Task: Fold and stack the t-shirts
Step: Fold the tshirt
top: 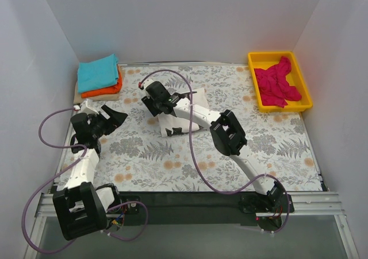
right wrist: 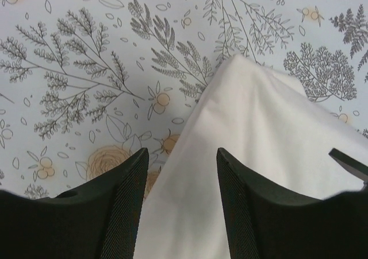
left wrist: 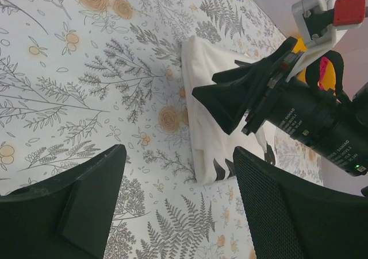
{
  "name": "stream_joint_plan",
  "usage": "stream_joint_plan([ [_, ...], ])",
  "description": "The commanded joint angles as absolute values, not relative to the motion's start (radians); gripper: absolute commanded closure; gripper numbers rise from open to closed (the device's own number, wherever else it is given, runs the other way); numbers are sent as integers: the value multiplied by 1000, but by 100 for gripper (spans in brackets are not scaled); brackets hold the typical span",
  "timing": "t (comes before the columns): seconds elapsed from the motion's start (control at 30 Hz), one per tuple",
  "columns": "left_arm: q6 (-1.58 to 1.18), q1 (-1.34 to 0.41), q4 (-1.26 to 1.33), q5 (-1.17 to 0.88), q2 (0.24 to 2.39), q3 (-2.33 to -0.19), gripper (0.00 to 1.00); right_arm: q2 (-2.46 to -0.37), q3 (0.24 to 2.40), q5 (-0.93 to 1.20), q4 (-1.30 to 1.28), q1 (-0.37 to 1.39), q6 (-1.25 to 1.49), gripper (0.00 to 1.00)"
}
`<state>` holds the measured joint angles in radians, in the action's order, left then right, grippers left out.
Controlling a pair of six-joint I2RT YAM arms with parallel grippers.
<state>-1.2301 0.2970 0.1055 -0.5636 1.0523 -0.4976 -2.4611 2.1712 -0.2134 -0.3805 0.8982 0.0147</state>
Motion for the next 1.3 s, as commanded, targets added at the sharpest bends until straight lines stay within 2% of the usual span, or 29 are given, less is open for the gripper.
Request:
stream_joint_plan([
  [0.0,-1232,295,103,-546,1043,-483,30,-2508,2217,-276,-287,913,5,52],
  [0.27,-1259,287,89,-548,991,-454,29,-2576,2174,-356,-245,914,-61,61],
  [0.3,-1264,279,87,-554,983,-443,29,-2576,2165,-338,-245,914,-61,68],
  [0.37,-1288,269,80,-554,973,-413,28,-2572,2142,-321,-248,914,-48,74],
  [0.5,-1307,204,122,-543,1006,-390,28,-2560,2135,-305,-271,907,-34,99],
  [0.67,-1345,86,257,-508,1133,-354,27,-2479,2138,-209,-273,881,-6,99],
  [0.8,-1406,-42,512,-483,1256,-330,26,-2418,2125,-89,-264,858,46,99],
  [1.03,-1421,-136,771,-434,1495,-373,23,-2376,2103,-40,-259,831,110,99],
  [1.27,-1397,-218,830,-348,1629,-446,21,-2370,2106,-9,-259,815,152,99],
])
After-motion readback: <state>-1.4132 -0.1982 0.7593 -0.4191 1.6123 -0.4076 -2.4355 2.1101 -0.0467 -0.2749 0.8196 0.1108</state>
